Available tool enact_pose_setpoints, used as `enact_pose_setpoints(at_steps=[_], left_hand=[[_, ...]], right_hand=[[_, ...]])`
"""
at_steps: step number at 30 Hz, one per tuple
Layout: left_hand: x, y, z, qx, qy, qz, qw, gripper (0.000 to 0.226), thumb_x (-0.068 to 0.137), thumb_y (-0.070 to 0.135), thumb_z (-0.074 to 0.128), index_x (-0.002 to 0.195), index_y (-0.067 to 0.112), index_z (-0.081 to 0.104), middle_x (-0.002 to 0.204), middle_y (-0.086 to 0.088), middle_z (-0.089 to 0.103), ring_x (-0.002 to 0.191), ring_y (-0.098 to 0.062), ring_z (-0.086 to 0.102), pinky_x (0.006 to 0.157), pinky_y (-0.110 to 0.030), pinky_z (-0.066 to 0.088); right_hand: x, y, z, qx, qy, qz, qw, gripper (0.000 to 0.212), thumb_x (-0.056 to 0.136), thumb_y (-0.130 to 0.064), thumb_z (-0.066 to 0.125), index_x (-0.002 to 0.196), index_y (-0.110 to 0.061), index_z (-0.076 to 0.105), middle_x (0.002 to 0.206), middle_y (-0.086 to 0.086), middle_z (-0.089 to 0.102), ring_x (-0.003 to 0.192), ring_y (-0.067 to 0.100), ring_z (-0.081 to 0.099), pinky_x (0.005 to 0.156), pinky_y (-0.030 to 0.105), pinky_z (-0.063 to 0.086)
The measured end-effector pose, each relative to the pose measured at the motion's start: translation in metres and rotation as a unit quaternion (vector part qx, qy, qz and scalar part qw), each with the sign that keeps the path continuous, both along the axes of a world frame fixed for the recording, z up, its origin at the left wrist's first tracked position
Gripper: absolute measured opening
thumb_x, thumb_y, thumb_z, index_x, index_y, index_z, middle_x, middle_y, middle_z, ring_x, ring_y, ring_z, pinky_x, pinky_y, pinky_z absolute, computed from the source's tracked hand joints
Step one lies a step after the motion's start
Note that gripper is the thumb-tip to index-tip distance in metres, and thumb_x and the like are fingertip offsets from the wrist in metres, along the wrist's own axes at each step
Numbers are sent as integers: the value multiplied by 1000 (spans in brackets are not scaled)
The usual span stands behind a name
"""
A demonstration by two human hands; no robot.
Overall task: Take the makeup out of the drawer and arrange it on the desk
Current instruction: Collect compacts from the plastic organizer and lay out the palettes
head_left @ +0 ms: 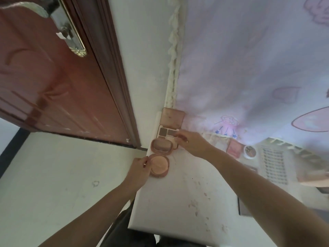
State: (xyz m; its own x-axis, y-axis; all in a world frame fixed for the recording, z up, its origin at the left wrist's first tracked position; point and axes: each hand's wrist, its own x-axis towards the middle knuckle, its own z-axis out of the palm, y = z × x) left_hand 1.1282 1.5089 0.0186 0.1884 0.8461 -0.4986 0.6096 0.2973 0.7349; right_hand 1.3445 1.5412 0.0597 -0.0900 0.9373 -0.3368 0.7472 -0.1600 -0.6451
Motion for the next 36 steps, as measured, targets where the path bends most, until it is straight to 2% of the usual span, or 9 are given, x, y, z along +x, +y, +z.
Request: enact_pose_setpoints(at_steps=[3, 6, 8, 13, 17, 21, 25, 31, 36], left_hand=[[5, -12, 5, 67, 62, 37, 995, 28, 97, 26, 47, 118, 9, 55, 102, -6, 50, 95, -27, 54, 80, -33, 45], [17, -28, 18, 195, 47, 71, 977, 16, 94, 15, 50, 109, 16, 53, 100, 0, 48, 93, -20, 51, 77, -25, 41], [35, -38, 25, 232, 12, 17, 972, 11, 94, 12, 48, 101, 20, 52, 93, 3, 51, 84, -12, 50, 71, -14, 37], [100, -50, 27, 162, -34, -100, 981, 20, 95, 9, 44, 109, 15, 57, 103, 1, 57, 89, -9, 53, 78, -16, 43], [141, -49, 30, -113, -160, 15, 981, 23, 100, 16, 37, 107, 9, 57, 94, -7, 61, 79, -16, 59, 72, -24, 49], [161, -43, 32, -318, -327, 215, 864, 29, 101, 26, 40, 112, 3, 53, 108, -23, 58, 84, -31, 61, 82, -38, 52], [167, -42, 28, -335, -359, 263, 831, 33, 102, 29, 36, 111, 2, 53, 103, -19, 60, 88, -32, 55, 79, -39, 50], [171, -45, 26, -361, -373, 271, 810, 21, 101, 16, 39, 98, 1, 54, 87, -19, 61, 82, -35, 62, 84, -44, 51], [172, -32, 22, -378, -417, 332, 757, 17, 99, 11, 43, 88, 0, 52, 102, -30, 58, 87, -39, 59, 91, -45, 48]], right_hand=[[57, -18, -5, 37, -93, -77, 992, 21, 95, -19, 51, 109, -12, 65, 109, 7, 67, 99, 23, 61, 83, 27, 44], [99, -35, -13, 1, -252, -60, 966, 29, 93, -28, 51, 118, -14, 56, 126, 7, 55, 116, 26, 50, 96, 36, 41], [108, -44, -22, -23, -338, -16, 941, 38, 92, -37, 53, 124, -16, 50, 130, 7, 49, 121, 27, 46, 99, 37, 36], [102, -53, -31, 54, -406, 37, 912, 31, 95, -30, 44, 121, -15, 49, 124, 8, 54, 118, 27, 49, 104, 37, 29], [101, -73, -18, 91, -315, 27, 944, 26, 92, -32, 51, 115, -19, 52, 120, 1, 58, 110, 24, 54, 99, 37, 35], [96, -102, 1, 98, -75, -28, 992, 19, 88, -27, 60, 104, -18, 56, 100, -7, 59, 99, 17, 56, 89, 29, 42], [95, -108, 13, 37, 72, -76, 994, 11, 87, -27, 63, 95, -21, 57, 88, -16, 59, 88, 5, 61, 81, 21, 51], [111, -78, 13, -53, 180, -189, 964, 12, 93, -18, 57, 96, -7, 62, 93, 8, 72, 74, 9, 65, 64, 17, 50], [116, -33, 3, -79, 113, -170, 976, 18, 93, -10, 53, 100, -3, 67, 79, 3, 63, 68, 11, 56, 60, 19, 43]])
